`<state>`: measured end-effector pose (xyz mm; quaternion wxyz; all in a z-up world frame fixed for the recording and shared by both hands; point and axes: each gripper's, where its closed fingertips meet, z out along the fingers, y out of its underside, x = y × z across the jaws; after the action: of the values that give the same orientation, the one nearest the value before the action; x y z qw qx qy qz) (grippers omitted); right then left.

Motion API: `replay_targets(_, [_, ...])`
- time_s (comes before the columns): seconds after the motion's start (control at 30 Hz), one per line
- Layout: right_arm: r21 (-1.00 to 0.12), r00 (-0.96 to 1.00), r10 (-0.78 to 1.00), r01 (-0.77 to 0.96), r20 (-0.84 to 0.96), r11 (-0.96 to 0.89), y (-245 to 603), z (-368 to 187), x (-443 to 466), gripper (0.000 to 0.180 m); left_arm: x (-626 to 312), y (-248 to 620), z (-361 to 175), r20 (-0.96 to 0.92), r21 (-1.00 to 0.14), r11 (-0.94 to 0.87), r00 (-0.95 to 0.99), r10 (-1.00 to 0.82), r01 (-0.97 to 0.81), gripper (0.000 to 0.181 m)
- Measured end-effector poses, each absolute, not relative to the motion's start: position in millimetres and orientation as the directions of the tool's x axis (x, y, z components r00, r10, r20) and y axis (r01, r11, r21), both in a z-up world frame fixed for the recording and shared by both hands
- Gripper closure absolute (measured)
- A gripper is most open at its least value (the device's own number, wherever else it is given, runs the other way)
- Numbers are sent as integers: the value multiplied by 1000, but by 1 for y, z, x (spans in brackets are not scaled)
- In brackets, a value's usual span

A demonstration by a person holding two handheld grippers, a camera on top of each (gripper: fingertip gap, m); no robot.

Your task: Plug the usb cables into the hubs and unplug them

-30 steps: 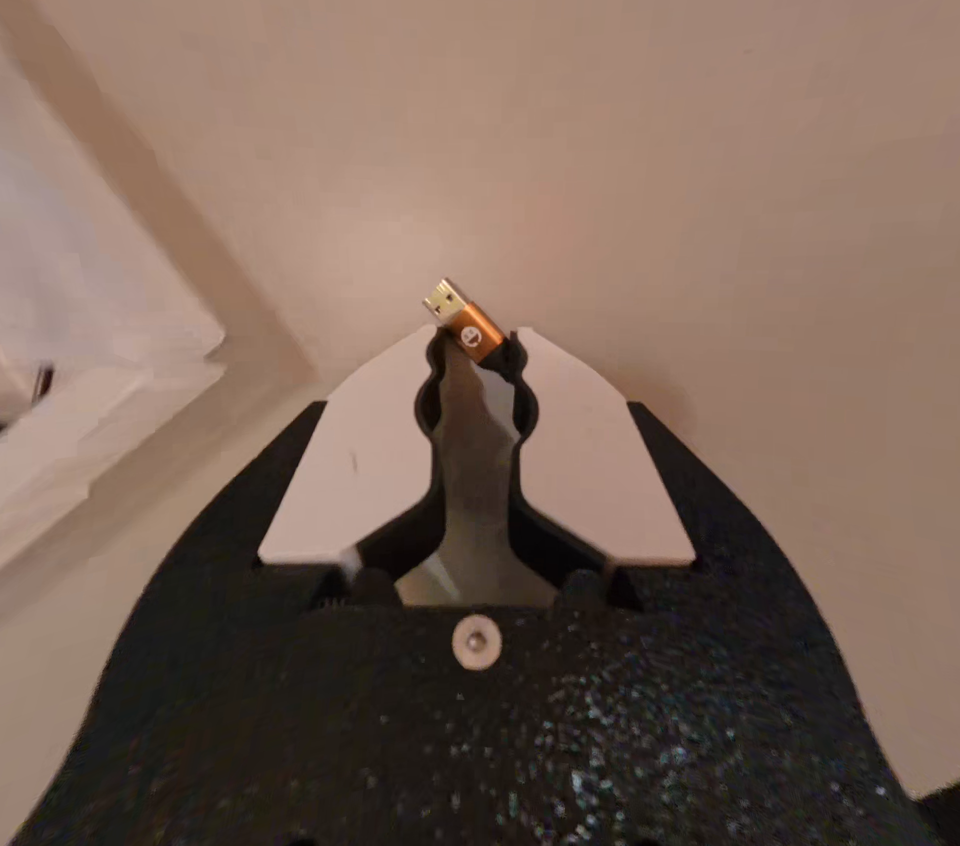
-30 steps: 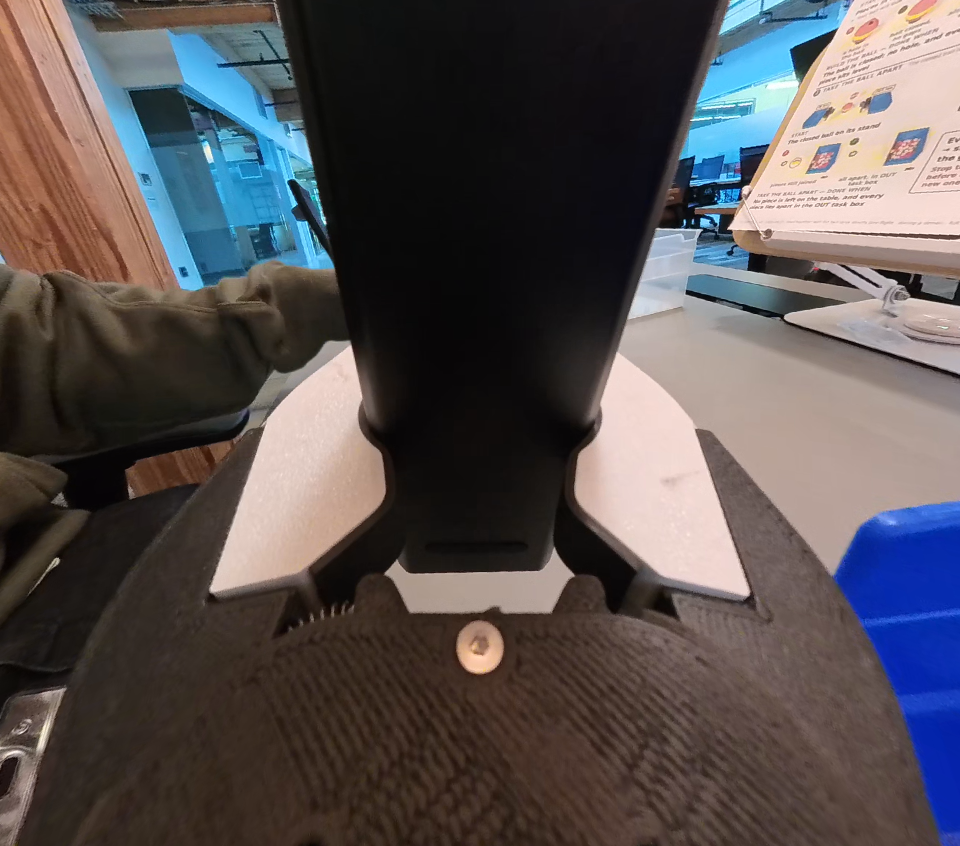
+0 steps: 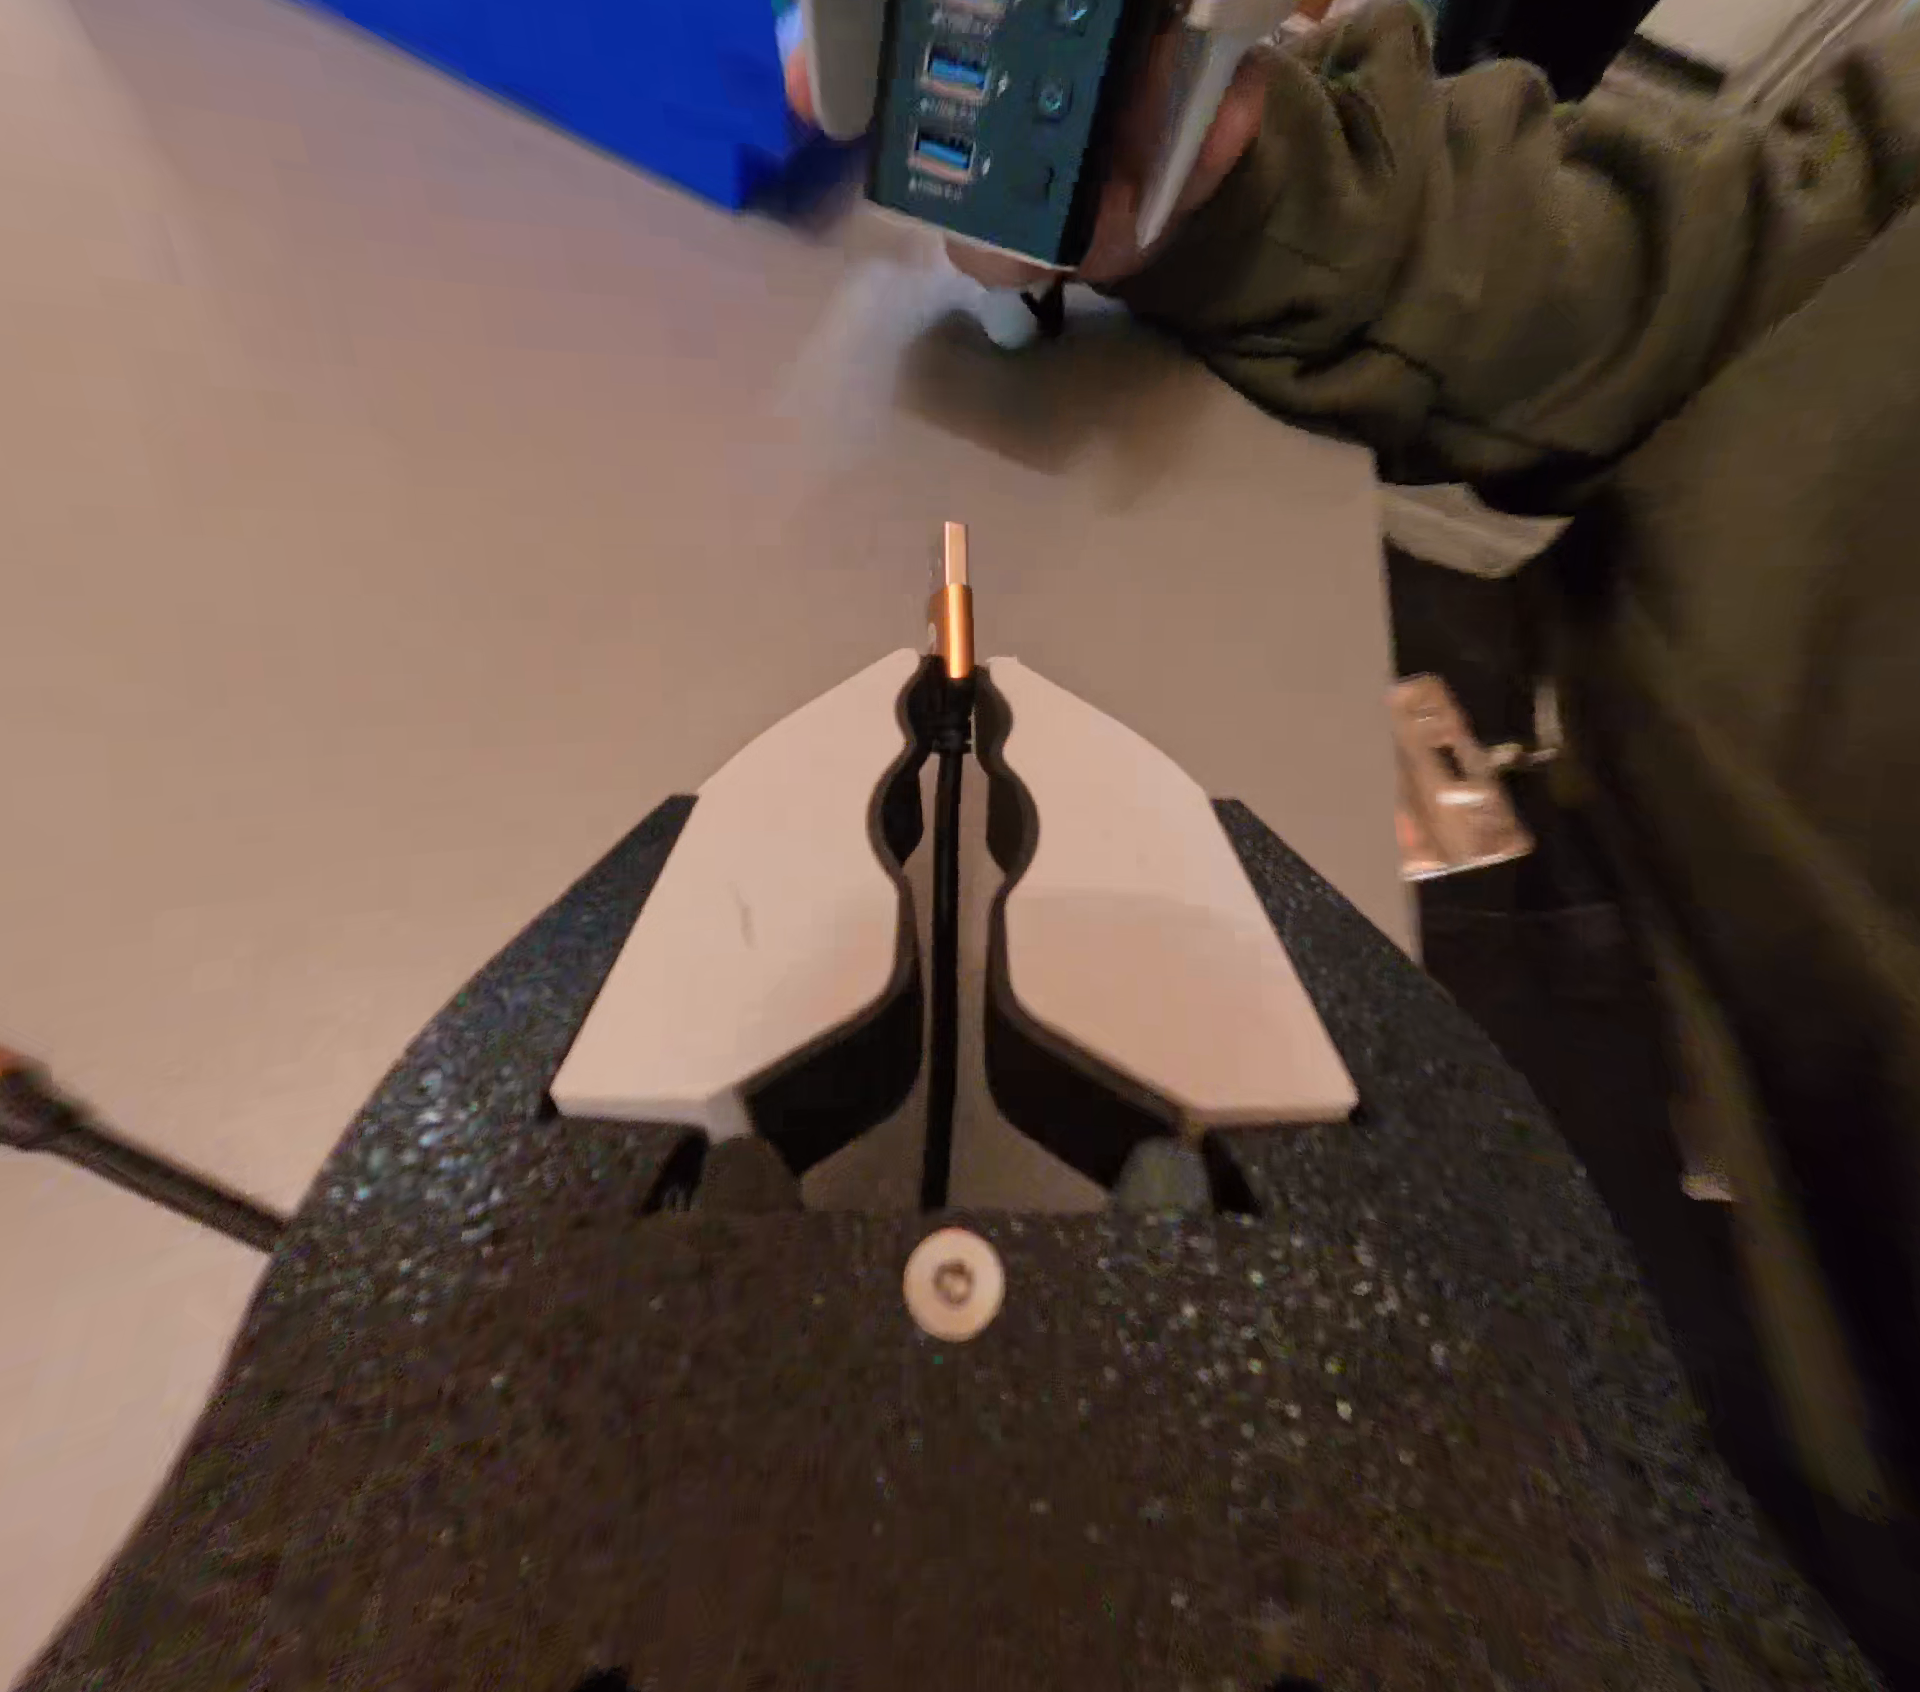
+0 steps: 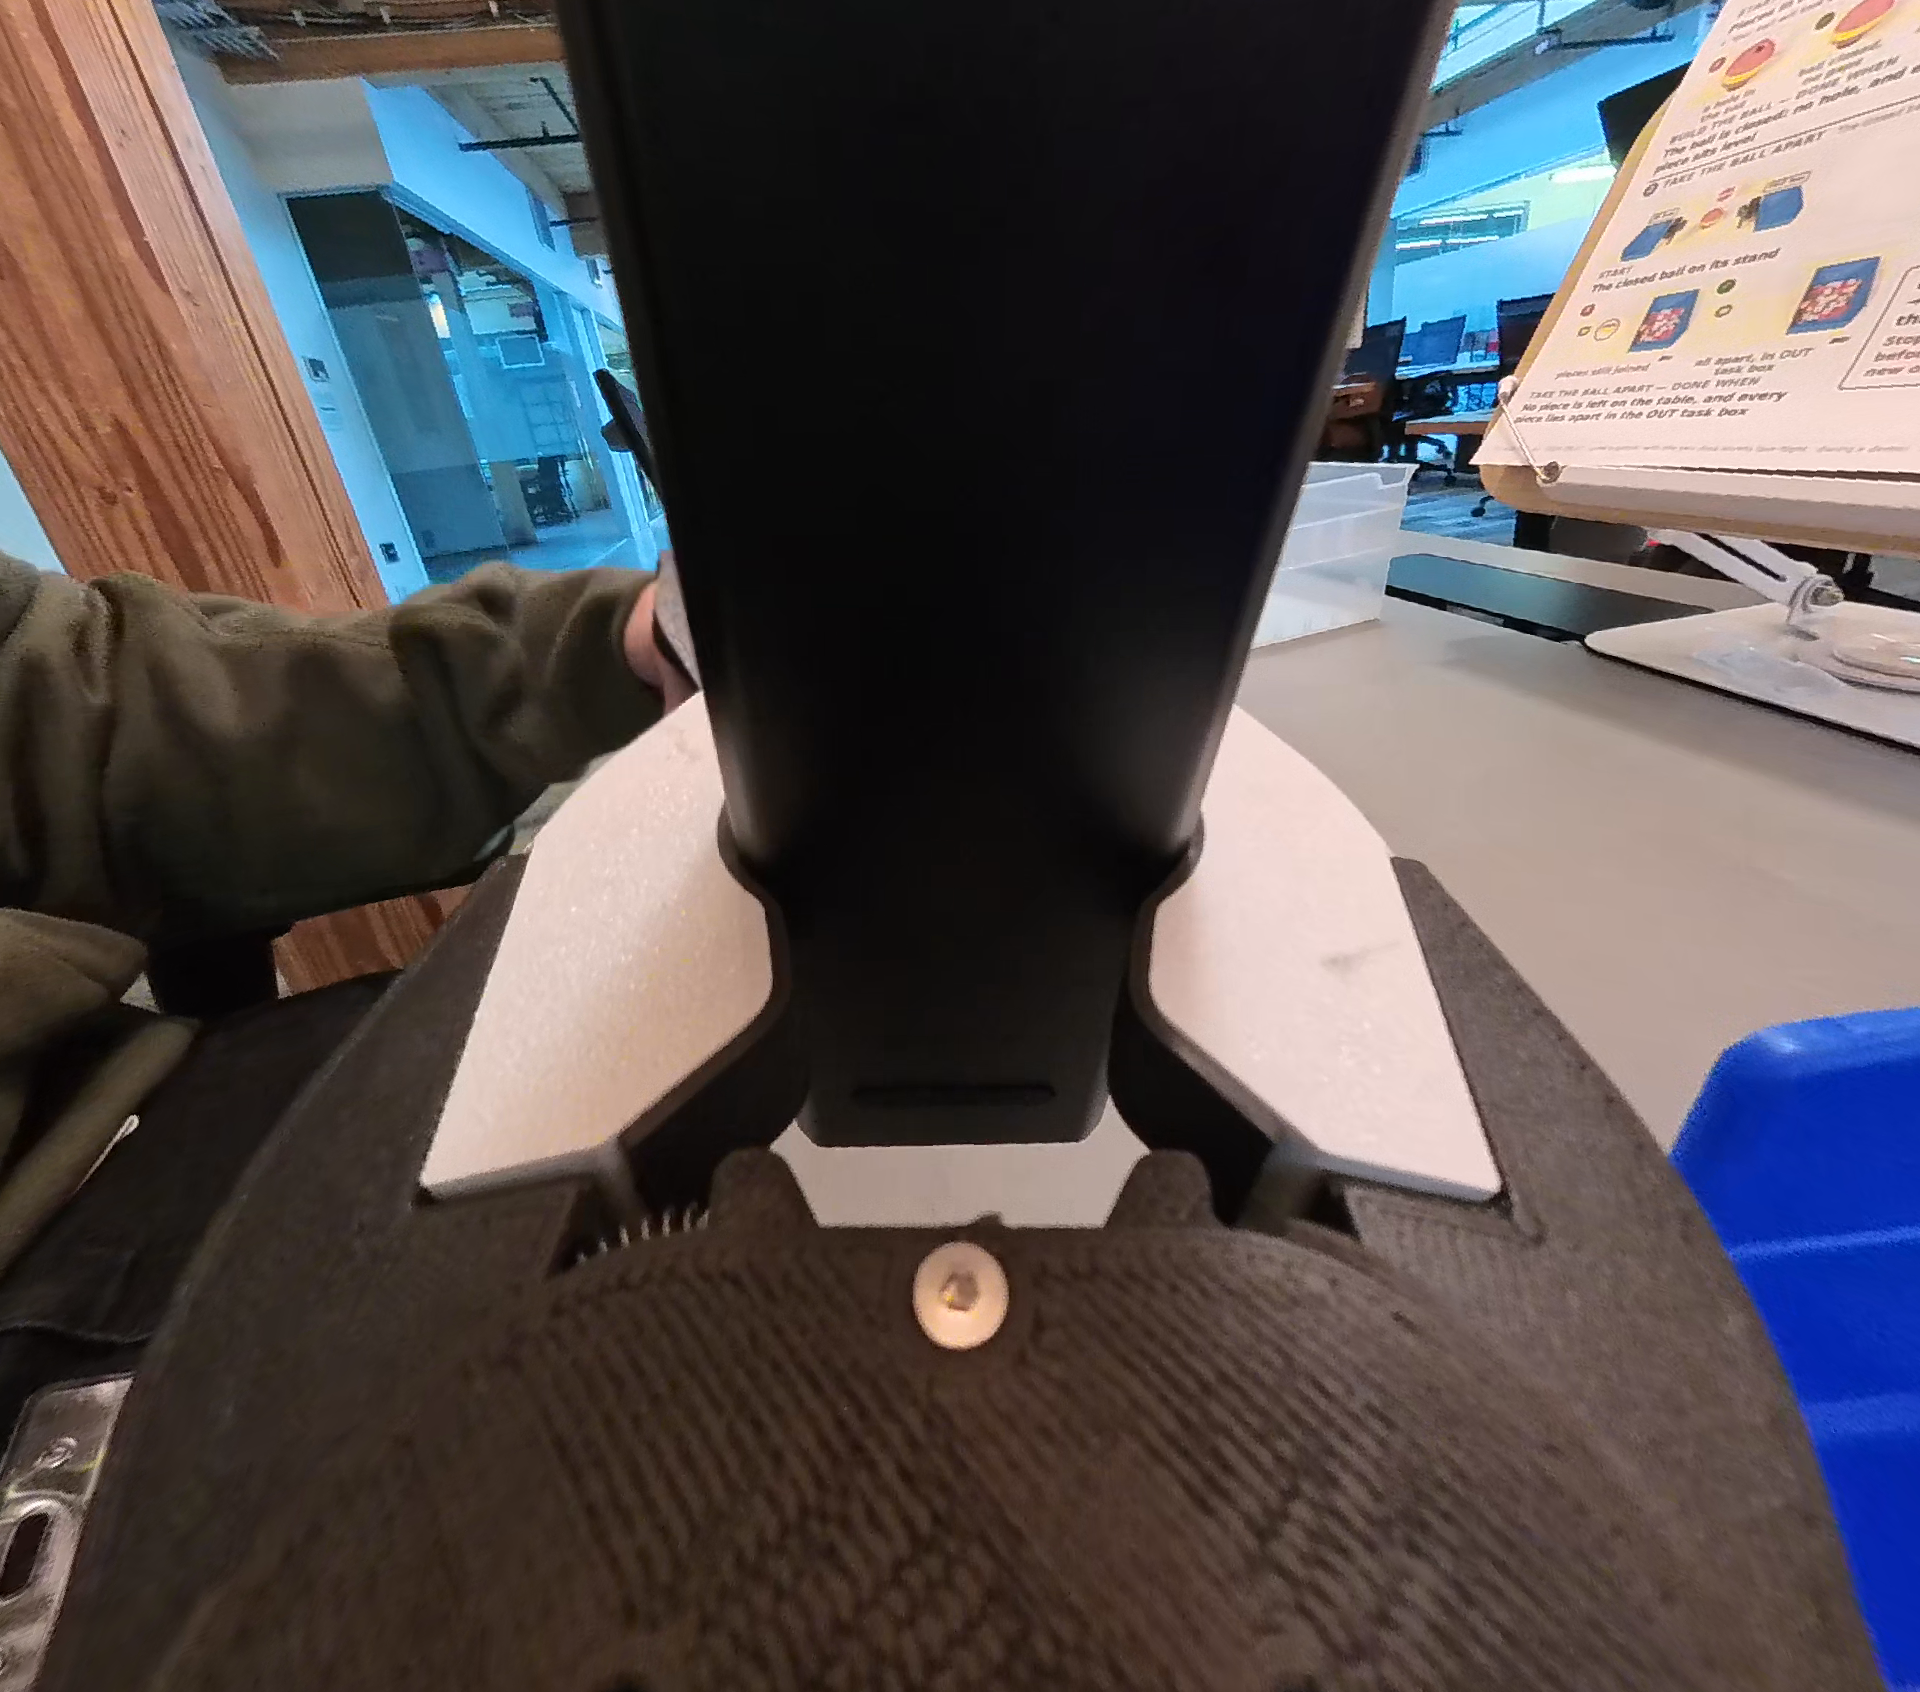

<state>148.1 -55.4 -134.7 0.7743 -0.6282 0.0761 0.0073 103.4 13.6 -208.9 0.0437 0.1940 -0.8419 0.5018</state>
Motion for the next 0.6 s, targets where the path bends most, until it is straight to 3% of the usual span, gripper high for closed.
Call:
replay_targets(0.13, [-970,987,-82,-114,-134,216,-56,-134,149,105,81,2,-202,613,-634,445,-762,-209,-632,174])
replay_targets(0.23, [-969,987,-83,-114,-135,219,-57,-134,149,105,96,11,-231,616,-513,519,-714,-332,-684,174])
replay_targets(0.33, [-969,988,-83,-110,-131,220,-57,-134,148,105,110,17,-254,474,-526,604,-796,-376,-599,173])
replay_targets(0.47, [-968,988,-82,-114,-135,222,-57,-134,149,106,126,15,-258,187,-628,667,-910,-370,-401,170])
replay_targets(0.6, [-968,988,-78,-116,-136,222,-57,-133,149,106,129,23,-261,-159,-574,797,-929,-334,-189,160])
